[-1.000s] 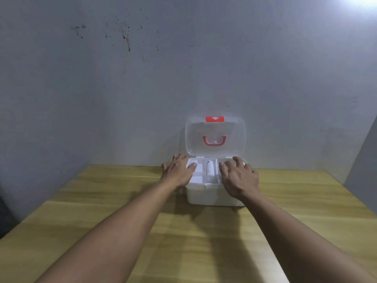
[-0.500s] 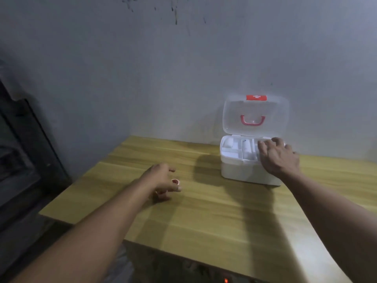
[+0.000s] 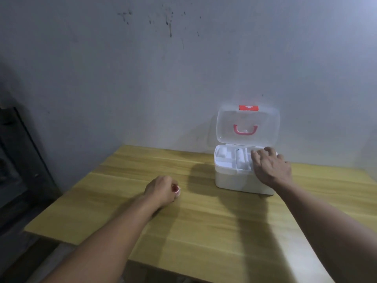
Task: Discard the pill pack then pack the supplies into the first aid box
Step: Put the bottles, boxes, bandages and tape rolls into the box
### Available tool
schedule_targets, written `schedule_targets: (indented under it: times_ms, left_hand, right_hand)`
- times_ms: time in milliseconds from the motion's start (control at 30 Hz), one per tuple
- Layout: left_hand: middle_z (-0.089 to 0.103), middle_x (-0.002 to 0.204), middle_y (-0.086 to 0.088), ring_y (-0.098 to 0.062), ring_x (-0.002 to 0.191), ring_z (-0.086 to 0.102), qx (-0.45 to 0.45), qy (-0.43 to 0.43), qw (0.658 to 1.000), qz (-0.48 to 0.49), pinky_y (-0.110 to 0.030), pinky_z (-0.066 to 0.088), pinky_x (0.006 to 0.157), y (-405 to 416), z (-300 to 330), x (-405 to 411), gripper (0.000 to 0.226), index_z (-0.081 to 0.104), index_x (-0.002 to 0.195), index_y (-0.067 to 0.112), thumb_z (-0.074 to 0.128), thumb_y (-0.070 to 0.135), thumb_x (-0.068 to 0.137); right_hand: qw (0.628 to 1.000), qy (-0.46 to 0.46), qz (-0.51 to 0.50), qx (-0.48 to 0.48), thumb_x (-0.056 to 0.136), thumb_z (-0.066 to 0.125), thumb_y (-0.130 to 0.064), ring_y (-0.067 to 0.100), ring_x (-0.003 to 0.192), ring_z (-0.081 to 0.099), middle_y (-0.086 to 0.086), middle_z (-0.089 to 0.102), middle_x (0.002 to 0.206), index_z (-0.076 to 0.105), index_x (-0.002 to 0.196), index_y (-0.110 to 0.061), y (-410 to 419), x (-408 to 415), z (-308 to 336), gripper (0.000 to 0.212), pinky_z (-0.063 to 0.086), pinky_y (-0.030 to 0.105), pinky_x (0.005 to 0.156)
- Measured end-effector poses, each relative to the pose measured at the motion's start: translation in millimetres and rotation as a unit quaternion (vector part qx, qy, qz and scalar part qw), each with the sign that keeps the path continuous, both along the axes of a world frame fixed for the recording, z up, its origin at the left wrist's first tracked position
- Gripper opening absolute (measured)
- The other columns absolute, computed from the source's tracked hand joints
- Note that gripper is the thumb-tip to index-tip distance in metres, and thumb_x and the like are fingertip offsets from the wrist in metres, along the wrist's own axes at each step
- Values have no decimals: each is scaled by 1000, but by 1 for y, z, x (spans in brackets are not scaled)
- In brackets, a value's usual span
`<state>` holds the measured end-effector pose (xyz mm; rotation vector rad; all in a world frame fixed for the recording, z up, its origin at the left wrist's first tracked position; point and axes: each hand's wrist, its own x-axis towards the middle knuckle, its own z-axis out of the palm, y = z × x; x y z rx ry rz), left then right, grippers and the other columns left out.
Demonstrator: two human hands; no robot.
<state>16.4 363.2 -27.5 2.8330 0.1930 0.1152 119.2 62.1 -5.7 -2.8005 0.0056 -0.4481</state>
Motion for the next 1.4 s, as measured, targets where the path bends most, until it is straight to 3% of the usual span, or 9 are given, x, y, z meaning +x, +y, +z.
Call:
schedule_targets:
  times_ms: [300, 533, 667, 867, 967, 1033, 1200, 1333, 1400]
  left_hand:
    - [74, 92, 3, -20, 82, 67, -101, -90, 986, -102, -35, 55, 76, -62, 69, 43, 19, 73, 91, 23, 69, 36, 78]
    - [65, 81, -1, -23, 84, 62, 4, -70, 984, -162, -29, 44, 66, -110, 85, 78, 15, 60, 72, 17, 72, 23, 78]
    - [69, 93, 0, -23, 86, 62, 48, -63, 977, -196, -29, 45, 71, -124, 81, 91, 13, 70, 92, 18, 71, 23, 81]
    - [60, 75, 2, -22, 73, 55, 67, -37, 968, -238, -24, 38, 64, -129, 73, 103, 4, 66, 78, 20, 69, 21, 80]
    - [72, 102, -4, -22, 88, 65, 11, 11, 972, -235, -22, 42, 68, -124, 71, 110, 20, 72, 100, 21, 72, 18, 80]
    - [63, 129, -3, -19, 109, 62, -53, 33, 974, -218, -23, 45, 86, -120, 69, 112, 43, 63, 122, 23, 70, 15, 81]
    - [47, 147, 1, -19, 136, 41, -117, -67, 976, -168, -32, 32, 113, -111, 64, 101, 59, 52, 135, 21, 54, 7, 77]
    - [9, 162, -2, -16, 149, 6, -4, 4, 980, -201, -50, 1, 119, -113, 43, 94, 59, 16, 151, 13, 29, 34, 98]
    - [3, 162, -2, -14, 149, -2, 47, 40, 978, -199, -54, -4, 117, -114, 35, 95, 63, 12, 151, 12, 21, 45, 99]
  right_hand:
    - [1000, -4, -1, 4, 90, 12, -60, 35, 126, 41, 5, 37, 146, 49, 128, -23, 0, 4, -2, 65, 34, 50, 97]
    - [1000, -8, 3, 1, 90, 11, -60, 34, 125, 42, 5, 37, 147, 50, 128, -22, -1, 3, -3, 66, 35, 50, 97]
    - [1000, -19, 3, 3, 91, 12, -59, 33, 125, 43, 5, 39, 145, 51, 126, -22, -1, 2, -3, 64, 35, 48, 97]
    - [1000, -31, 3, 2, 91, 13, -58, 33, 125, 44, 6, 41, 144, 53, 125, -22, -1, 3, -5, 63, 37, 48, 96]
    - [999, -37, 4, 3, 91, 13, -58, 32, 123, 45, 6, 42, 143, 54, 124, -22, -1, 3, -5, 63, 37, 47, 94]
    - [999, -36, 4, 6, 91, 14, -58, 32, 123, 45, 6, 43, 142, 55, 122, -22, -1, 3, -5, 62, 37, 47, 94]
    - [999, -36, 7, 7, 92, 16, -56, 33, 121, 46, 6, 44, 140, 55, 120, -21, -1, 2, -4, 59, 37, 46, 91]
    - [999, -32, 14, 5, 93, 15, -56, 33, 123, 45, 6, 41, 143, 52, 125, -20, -1, 1, -3, 60, 37, 47, 94]
    - [999, -32, 15, 4, 93, 15, -56, 33, 123, 45, 6, 41, 143, 52, 125, -20, -1, 1, -3, 60, 37, 47, 94]
